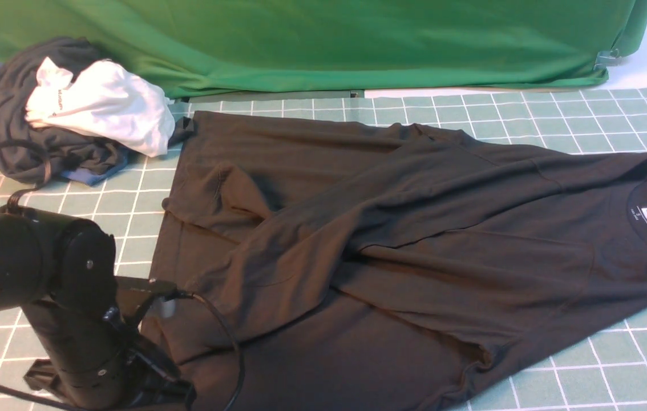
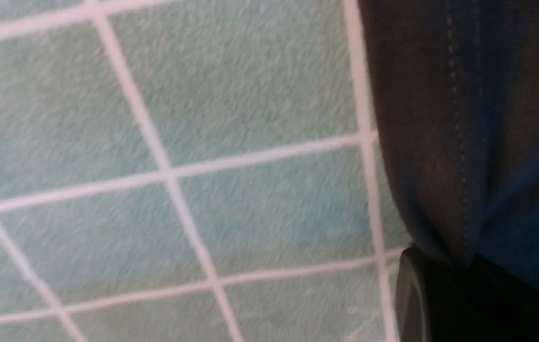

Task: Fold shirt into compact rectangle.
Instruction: 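Grasp the near edge of the shirt at its hem and shoulder corners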

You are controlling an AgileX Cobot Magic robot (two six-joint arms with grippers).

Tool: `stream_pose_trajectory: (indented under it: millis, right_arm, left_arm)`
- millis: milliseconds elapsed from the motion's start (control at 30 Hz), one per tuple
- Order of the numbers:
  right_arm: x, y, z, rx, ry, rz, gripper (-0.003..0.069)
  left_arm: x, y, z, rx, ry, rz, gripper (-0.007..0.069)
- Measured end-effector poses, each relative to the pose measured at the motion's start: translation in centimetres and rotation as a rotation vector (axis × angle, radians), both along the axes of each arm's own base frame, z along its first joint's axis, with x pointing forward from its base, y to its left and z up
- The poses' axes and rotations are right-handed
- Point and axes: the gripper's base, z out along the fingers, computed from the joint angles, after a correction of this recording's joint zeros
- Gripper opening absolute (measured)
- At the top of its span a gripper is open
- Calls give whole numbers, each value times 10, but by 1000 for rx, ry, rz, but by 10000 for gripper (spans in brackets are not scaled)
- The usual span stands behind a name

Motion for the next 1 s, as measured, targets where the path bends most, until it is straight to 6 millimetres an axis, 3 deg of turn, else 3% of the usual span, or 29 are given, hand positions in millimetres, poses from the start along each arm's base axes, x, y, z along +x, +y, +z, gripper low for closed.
stream_pose_trajectory:
  millis: [200, 367, 600, 700, 900, 1000]
  right_arm:
    - [7, 1, -22, -65, 158, 126, 1]
    - [2, 8, -58, -103, 300, 238, 1]
    - [-22, 54, -115, -170, 359, 508, 27]
    - [-28, 75, -126, -208, 295, 600, 104]
    - [-22, 114, -146, -329, 214, 738, 349]
    - [-20, 130, -164, -384, 237, 804, 408]
  left_arm:
    - [-16, 5, 36, -19, -92, -3, 13]
    - [-33, 11, 60, -19, -127, 6, 13]
    - [-55, 21, 73, 28, -143, 17, 13]
    - [-61, 26, 69, 62, -138, 13, 13]
    - [-70, 33, 57, 130, -101, 16, 13]
    - [-71, 34, 54, 135, -100, 22, 13]
